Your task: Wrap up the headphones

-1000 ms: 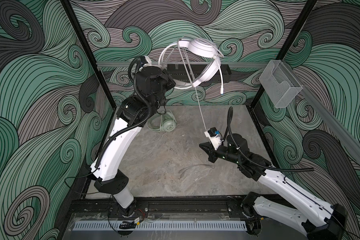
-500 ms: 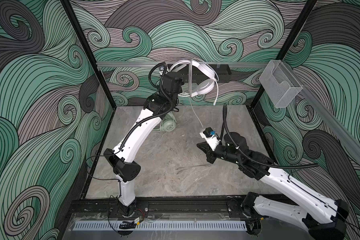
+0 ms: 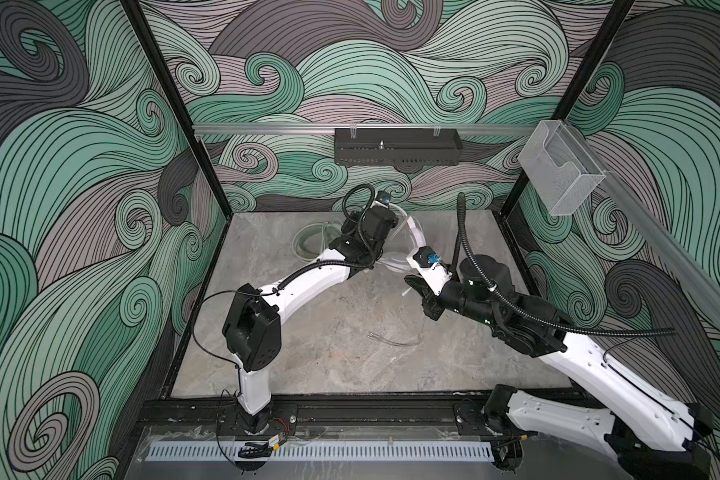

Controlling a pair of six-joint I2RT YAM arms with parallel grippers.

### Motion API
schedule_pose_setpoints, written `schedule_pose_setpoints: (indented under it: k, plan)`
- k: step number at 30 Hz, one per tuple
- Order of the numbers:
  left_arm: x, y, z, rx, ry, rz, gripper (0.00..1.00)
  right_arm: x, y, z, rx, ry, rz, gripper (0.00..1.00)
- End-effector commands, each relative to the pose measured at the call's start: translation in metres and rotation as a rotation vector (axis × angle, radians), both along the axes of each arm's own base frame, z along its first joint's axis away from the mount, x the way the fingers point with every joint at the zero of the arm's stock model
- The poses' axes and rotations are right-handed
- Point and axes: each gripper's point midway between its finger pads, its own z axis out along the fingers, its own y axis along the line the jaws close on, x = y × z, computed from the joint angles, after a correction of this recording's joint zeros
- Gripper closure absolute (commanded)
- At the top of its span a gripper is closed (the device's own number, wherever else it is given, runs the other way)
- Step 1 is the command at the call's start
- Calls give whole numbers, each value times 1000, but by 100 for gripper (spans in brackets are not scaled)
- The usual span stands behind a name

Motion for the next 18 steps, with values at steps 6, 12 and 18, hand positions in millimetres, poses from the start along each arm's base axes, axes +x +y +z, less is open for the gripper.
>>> schedule_pose_setpoints:
  k: [6, 12, 18]
  plan:
    - [-67, 12, 46, 28, -27, -223, 100, 12, -18, 35, -77, -152, -42, 100]
    - [-120, 22, 54, -13, 63, -396, 100, 22, -24, 31, -187, -207, -55, 100]
    - [-163, 23, 70, -117, 158, -546, 100, 32, -25, 39, -99, -194, -77, 100]
